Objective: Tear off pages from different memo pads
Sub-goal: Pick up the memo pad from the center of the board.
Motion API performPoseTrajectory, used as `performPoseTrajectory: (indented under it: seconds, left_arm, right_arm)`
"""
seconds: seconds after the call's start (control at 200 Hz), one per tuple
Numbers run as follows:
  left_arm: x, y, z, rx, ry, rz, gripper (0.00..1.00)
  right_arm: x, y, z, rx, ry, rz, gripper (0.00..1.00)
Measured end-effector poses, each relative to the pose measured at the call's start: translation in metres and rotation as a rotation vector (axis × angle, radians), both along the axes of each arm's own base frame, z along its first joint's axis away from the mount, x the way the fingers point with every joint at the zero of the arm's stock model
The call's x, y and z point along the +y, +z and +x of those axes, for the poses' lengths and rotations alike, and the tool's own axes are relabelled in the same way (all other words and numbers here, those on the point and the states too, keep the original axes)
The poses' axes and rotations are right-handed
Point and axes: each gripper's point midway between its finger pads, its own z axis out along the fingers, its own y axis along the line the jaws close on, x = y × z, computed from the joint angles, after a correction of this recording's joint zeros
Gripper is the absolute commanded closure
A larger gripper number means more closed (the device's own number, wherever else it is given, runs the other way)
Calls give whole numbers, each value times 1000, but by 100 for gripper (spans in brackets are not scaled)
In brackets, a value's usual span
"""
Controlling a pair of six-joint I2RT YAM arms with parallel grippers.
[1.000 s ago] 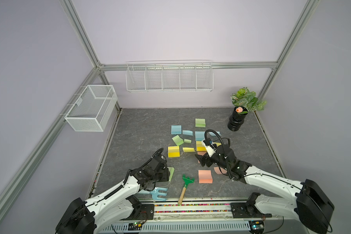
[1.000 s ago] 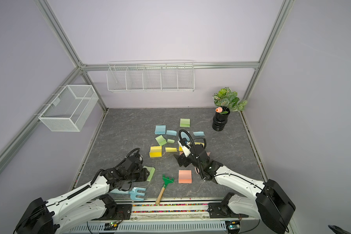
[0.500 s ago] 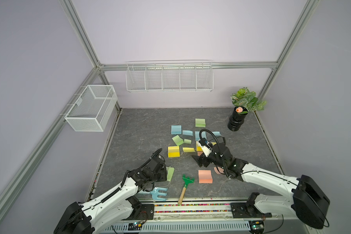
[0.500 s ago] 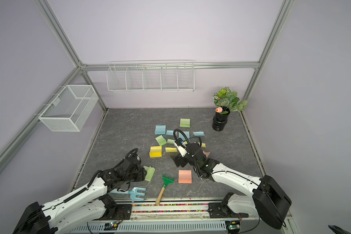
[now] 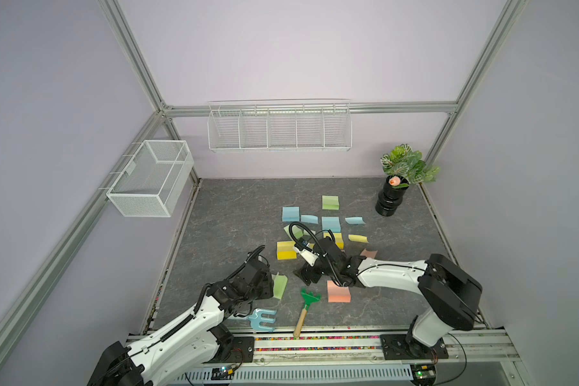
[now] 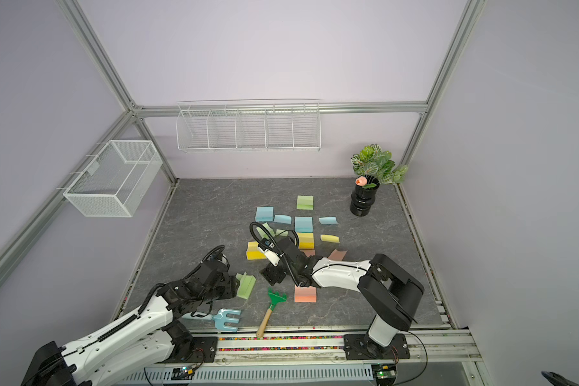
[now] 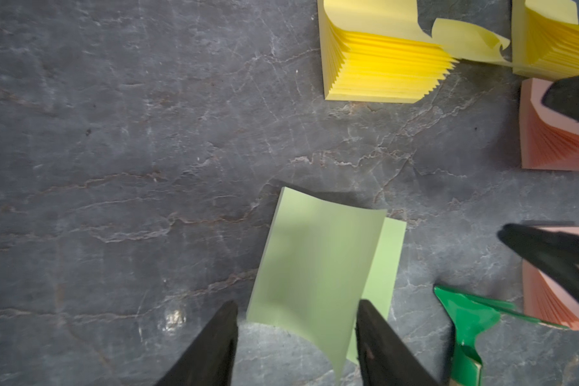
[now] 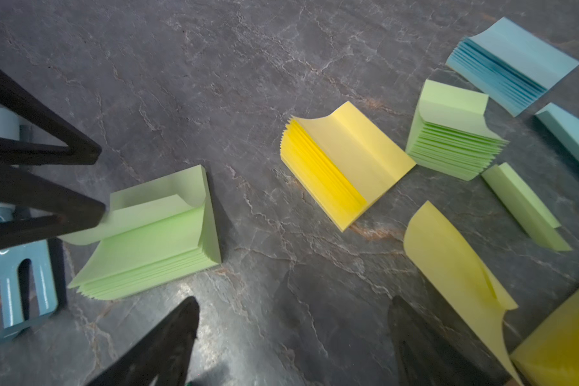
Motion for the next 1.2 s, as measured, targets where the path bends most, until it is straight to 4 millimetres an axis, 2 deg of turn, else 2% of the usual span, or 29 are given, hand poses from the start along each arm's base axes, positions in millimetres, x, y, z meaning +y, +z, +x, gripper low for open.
performPoseTrajectory:
  seconds: [0.26,0.415,0.575,0.88,1.035,1.199]
  left_arm:
    - [0,1,1,-6,3,0,42]
    - [1,1,1,-6,3,0,42]
    - [2,2,1,-11,7,3,42]
    - [7,3,1,-19,25,12,40]
    - [15,21,2,-85,86,-40,38]
    - [30,43,-1,-158,179,-120,37]
  right_arm:
    - [39,7,5,6,51,38,10]
    - [56,0,3,22,81,38,8]
    - [58,-15,-3,53,101,13,7]
    - [61,-23,-11,55,142,-22,2]
    - [67,-31,-13,33,203,-82,0]
    - [76,-28,-11,-21,291,-142,0]
